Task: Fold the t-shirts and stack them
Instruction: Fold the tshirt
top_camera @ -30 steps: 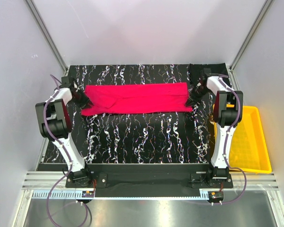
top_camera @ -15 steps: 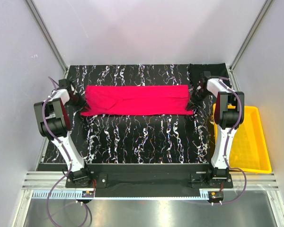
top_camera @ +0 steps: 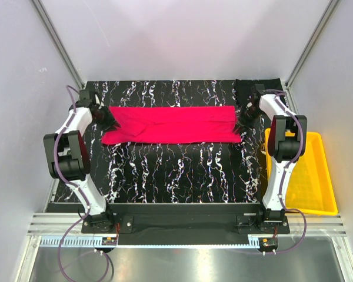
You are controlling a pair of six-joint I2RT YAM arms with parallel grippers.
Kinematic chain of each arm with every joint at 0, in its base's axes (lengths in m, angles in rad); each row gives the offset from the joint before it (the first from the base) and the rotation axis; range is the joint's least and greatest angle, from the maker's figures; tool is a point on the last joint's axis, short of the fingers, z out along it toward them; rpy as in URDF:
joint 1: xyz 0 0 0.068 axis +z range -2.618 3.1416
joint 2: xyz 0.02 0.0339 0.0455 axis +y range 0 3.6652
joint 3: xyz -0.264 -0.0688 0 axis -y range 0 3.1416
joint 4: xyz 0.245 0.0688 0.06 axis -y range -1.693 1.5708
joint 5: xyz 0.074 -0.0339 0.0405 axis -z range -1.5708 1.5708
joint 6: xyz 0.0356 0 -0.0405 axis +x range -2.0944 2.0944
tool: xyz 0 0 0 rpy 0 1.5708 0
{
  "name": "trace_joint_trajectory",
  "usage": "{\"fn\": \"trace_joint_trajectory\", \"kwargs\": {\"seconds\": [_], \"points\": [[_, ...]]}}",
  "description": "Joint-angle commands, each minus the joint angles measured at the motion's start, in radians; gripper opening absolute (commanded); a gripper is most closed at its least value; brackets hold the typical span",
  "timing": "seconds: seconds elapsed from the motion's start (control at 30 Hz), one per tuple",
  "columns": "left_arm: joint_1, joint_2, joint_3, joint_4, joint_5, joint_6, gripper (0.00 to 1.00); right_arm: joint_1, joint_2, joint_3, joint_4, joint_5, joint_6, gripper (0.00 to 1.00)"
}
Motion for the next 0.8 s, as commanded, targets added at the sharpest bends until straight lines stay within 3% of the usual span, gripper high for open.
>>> {"fn": "trace_joint_trajectory", "kwargs": {"seconds": [0.0,0.77], "points": [[-0.020,-0.035,0.007,0.003,0.038,-0.016,0.32,0.001,-0.054,0.007,-0.016,-0.007,0.001,0.27],[-0.034,-0.033,0.013,-0.006,0.076,0.007,0.35,0.001,-0.134,-0.243,0.111,0.033,-0.004,0.25]]}}
